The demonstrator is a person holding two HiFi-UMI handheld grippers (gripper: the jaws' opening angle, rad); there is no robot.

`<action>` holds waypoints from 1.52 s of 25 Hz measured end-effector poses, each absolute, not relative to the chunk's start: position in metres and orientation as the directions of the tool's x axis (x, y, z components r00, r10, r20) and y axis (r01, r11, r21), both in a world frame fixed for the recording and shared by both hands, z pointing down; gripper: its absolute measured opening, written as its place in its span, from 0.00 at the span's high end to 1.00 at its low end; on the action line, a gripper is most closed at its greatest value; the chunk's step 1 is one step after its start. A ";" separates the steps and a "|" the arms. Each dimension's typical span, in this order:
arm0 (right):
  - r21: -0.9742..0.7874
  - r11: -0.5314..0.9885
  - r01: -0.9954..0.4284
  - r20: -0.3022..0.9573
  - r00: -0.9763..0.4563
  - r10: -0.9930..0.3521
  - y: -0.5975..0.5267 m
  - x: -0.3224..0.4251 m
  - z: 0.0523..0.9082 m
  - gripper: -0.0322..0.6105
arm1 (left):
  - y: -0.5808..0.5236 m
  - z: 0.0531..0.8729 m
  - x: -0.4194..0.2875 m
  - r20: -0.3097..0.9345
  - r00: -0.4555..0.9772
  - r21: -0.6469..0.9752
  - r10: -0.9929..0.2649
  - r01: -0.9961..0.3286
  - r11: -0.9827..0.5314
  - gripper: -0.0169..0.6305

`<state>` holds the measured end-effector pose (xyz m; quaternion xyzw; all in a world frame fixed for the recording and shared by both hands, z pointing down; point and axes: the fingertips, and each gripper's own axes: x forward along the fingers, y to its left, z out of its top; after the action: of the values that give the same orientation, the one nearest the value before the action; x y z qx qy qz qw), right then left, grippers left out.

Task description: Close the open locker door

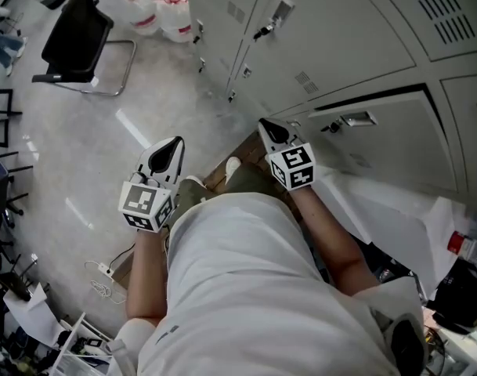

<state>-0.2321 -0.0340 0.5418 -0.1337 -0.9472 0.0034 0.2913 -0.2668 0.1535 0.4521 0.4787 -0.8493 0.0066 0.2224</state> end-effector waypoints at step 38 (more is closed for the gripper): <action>0.007 0.809 0.587 0.128 -0.803 0.582 0.110 -0.239 0.333 0.94 | 0.214 0.327 -0.259 0.131 -0.561 0.022 -0.818 -0.823 0.568 0.97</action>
<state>-0.2390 0.1098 0.3334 -0.3079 -0.9493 -0.0233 0.0598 -0.2586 0.2136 0.3273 0.4644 -0.8831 0.0209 0.0631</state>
